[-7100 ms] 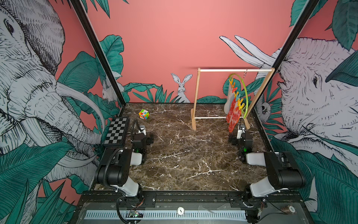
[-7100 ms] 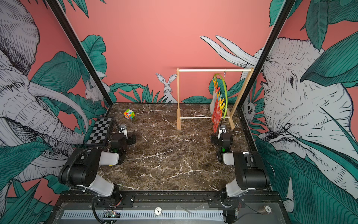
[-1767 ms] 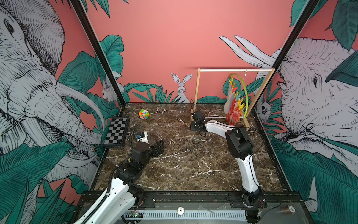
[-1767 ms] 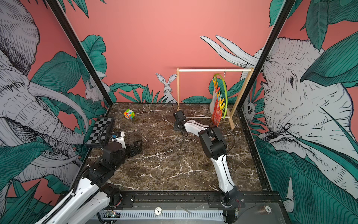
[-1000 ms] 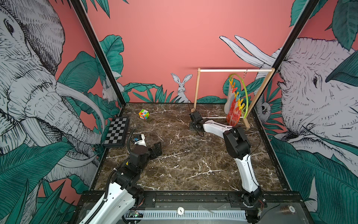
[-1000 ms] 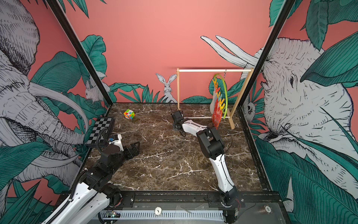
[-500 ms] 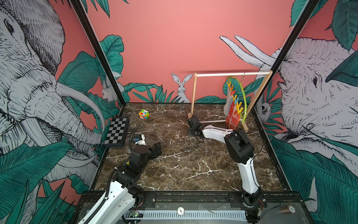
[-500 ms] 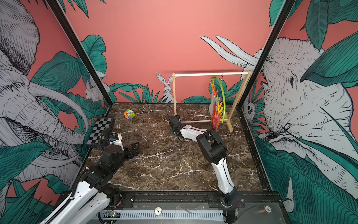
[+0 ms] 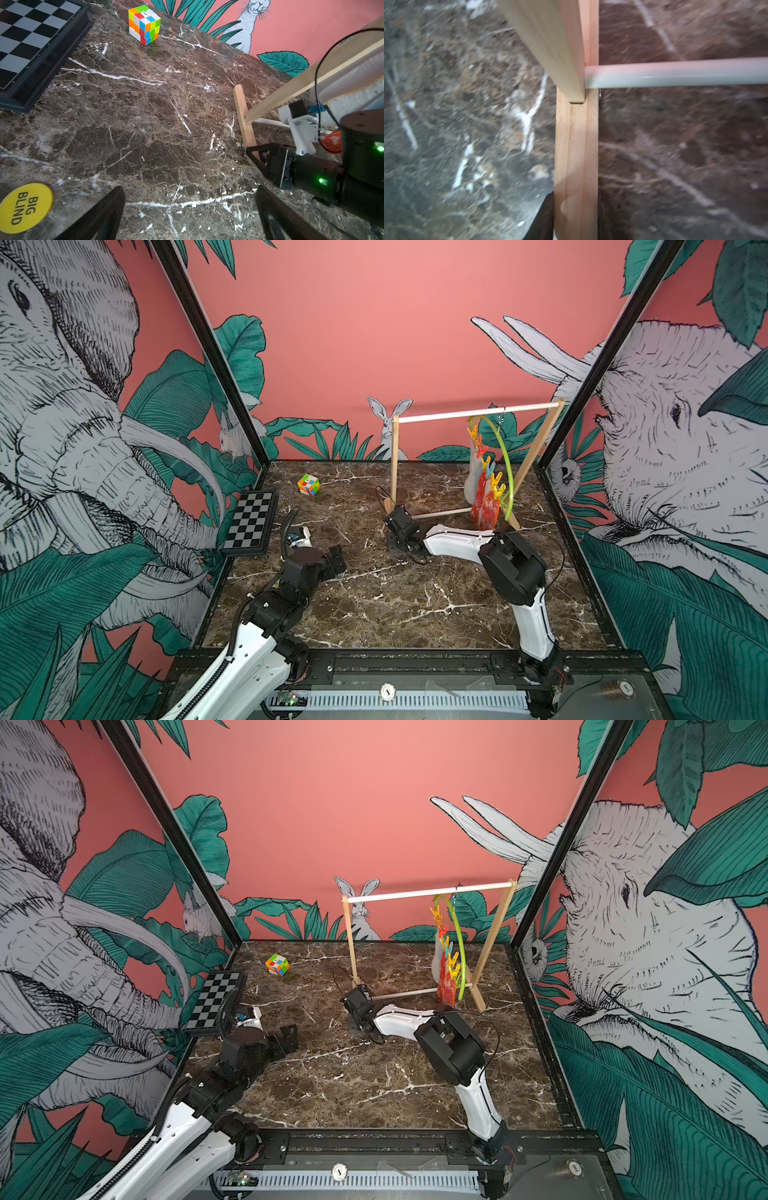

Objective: Take the shoe insoles off the hanger
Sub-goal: Move the clothesline to the center of the board.

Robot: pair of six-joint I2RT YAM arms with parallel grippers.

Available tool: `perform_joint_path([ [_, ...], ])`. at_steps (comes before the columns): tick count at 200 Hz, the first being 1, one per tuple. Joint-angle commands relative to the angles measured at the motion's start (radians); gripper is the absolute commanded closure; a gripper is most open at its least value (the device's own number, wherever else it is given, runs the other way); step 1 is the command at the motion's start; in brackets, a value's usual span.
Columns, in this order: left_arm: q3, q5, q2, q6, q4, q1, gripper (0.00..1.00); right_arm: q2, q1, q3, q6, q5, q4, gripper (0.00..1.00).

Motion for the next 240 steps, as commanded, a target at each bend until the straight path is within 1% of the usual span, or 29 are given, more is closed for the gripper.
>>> perform_joint_path([
  [1,0.025,-0.033,0.0,0.003,-0.037,-0.005,0.01,-0.021,0.055,-0.001,0.039,-0.043,0.01,0.73],
  [57,0.05,-0.04,0.006,0.031,-0.062,-0.003,0.0,-0.017,0.146,0.045,0.071,-0.06,0.01,0.7],
  [87,0.065,-0.009,0.009,0.05,-0.061,0.011,0.01,0.007,0.17,0.066,0.093,-0.084,0.01,0.67],
  [99,0.072,0.0,0.01,0.052,-0.065,0.018,0.01,0.014,0.175,0.07,0.094,-0.087,0.012,0.63],
  [121,0.082,0.018,0.006,0.062,-0.065,0.032,0.01,0.0,0.184,0.061,0.082,-0.077,0.019,0.46],
  [128,0.086,0.023,0.005,0.065,-0.064,0.036,0.01,-0.009,0.186,0.055,0.077,-0.073,0.022,0.43],
  [144,0.095,0.036,0.006,0.077,-0.063,0.044,0.01,-0.045,0.191,0.029,0.062,-0.06,0.03,0.36],
  [162,0.109,0.038,0.013,0.086,-0.065,0.05,0.0,-0.092,0.194,-0.009,0.045,-0.047,0.047,0.32],
  [204,0.152,0.031,0.027,0.118,-0.061,0.06,0.01,-0.221,0.206,-0.081,-0.021,-0.044,0.061,0.29],
  [208,0.157,0.03,0.029,0.122,-0.061,0.06,0.0,-0.237,0.207,-0.115,-0.027,-0.045,0.06,0.29],
  [240,0.2,0.015,0.04,0.169,-0.058,0.06,0.01,-0.368,0.21,-0.205,-0.086,-0.056,0.07,0.3],
])
